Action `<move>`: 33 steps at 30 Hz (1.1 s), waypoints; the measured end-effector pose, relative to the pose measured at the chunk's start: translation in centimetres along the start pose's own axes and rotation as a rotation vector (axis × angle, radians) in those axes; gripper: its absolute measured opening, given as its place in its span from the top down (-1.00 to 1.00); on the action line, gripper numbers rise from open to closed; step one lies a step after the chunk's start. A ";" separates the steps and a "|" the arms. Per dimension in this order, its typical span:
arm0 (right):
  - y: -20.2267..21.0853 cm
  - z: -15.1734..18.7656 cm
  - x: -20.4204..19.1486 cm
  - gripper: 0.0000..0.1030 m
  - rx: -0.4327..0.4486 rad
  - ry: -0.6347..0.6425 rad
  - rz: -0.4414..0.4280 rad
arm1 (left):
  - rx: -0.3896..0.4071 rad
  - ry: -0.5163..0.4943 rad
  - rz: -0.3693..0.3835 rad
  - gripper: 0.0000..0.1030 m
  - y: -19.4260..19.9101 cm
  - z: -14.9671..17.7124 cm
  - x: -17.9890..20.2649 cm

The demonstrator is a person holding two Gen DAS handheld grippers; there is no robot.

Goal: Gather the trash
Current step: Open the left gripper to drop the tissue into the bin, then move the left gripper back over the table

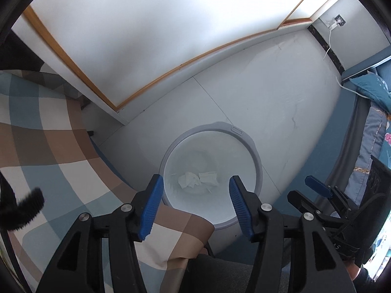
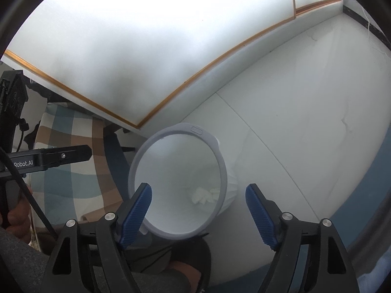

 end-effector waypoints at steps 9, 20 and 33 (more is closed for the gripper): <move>5.0 -1.2 -1.9 -0.56 0.089 0.020 0.005 | 0.222 0.085 -0.036 0.00 7.6 2.0 -1.9; 18.2 -4.1 -10.2 -0.56 0.416 0.191 0.000 | 0.592 0.219 -0.105 -0.27 21.7 7.7 -6.2; 29.7 0.9 -27.1 -0.79 0.635 0.444 -0.262 | 0.915 0.310 -0.362 -0.79 34.2 17.6 -12.0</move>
Point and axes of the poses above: each gripper's, at about its wrist camera, not at the fingertips, and y roughly against the way its jaws point, x to its right, z to its underside, the point moved 6 cm from there along -y, roughly the way its jaws point, and after that the axes turned 8 degrees about z, right-handed, at the moved point
